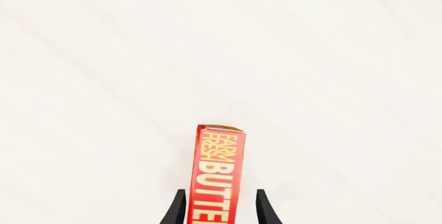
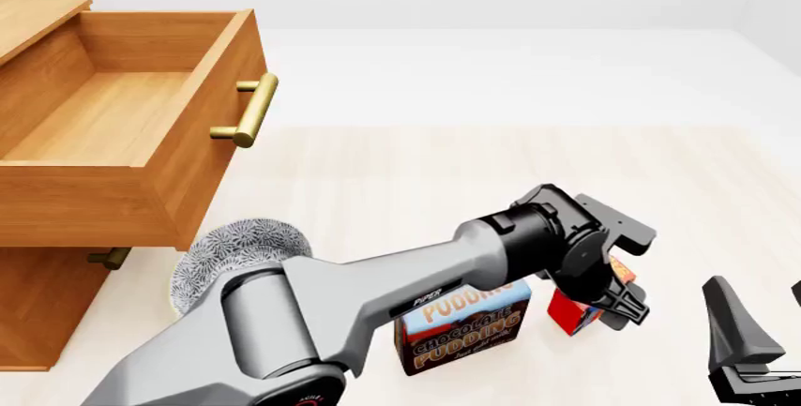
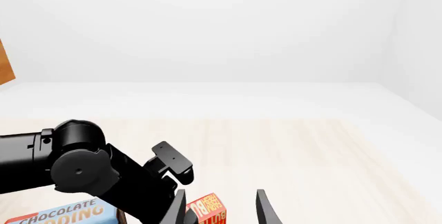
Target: Put the butter at the back in the top drawer of the cabinet and close it.
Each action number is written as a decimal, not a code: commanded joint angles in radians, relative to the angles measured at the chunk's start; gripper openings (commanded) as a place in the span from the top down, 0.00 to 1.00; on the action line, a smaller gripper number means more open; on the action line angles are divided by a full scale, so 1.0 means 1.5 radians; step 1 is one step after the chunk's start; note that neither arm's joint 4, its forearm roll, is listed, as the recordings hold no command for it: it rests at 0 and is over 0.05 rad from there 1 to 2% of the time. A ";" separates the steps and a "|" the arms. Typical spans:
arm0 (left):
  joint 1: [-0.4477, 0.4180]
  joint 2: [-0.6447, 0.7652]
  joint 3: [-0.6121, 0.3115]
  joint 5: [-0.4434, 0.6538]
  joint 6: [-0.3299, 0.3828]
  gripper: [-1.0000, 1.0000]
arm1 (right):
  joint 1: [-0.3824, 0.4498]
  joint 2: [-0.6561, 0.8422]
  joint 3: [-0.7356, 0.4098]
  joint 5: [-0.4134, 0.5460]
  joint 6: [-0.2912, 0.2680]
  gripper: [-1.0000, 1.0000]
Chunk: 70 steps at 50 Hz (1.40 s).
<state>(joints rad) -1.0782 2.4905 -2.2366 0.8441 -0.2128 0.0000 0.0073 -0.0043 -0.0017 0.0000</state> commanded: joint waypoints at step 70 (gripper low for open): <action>-0.004 0.029 0.003 -0.015 -0.018 1.00 | 0.000 0.000 0.000 0.000 0.000 0.00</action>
<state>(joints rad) -1.0779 2.5260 -2.2365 0.8214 -0.2504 0.0000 0.0073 -0.0043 -0.0017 0.0000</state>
